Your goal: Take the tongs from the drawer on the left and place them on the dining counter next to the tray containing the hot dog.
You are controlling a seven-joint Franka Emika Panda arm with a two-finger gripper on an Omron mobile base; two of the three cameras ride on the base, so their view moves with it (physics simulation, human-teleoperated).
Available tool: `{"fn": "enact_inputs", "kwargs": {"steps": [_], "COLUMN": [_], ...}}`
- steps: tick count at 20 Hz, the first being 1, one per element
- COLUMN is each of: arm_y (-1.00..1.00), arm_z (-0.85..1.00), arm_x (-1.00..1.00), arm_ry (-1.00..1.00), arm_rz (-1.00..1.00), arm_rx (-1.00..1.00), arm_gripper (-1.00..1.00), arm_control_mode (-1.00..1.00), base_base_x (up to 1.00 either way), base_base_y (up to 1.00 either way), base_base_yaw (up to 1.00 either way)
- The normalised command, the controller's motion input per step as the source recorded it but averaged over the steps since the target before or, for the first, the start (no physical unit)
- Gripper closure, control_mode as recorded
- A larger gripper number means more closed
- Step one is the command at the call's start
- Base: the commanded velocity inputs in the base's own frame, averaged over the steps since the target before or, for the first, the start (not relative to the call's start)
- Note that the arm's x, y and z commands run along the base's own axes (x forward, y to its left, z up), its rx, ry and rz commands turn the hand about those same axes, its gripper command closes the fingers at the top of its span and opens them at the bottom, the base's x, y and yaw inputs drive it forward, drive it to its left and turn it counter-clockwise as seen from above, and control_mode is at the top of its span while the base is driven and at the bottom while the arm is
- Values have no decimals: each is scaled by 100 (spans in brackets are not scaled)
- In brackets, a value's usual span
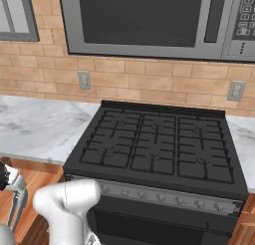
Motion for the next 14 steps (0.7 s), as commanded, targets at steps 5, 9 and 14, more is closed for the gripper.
{"fn": "enact_inputs", "kwargs": {"steps": [5, 9, 14], "arm_y": [22, 16, 14], "arm_z": [-37, -34, -31], "arm_x": [16, 22, 25], "arm_ry": [0, 0, 0], "arm_rz": [0, 0, 0], "arm_rx": [0, 0, 0], "arm_gripper": [-100, -100, -100], "arm_control_mode": [-100, -100, -100], "base_base_x": [0, 0, 0], "base_base_y": [0, 0, 0], "base_base_yaw": [0, 0, 0]}}
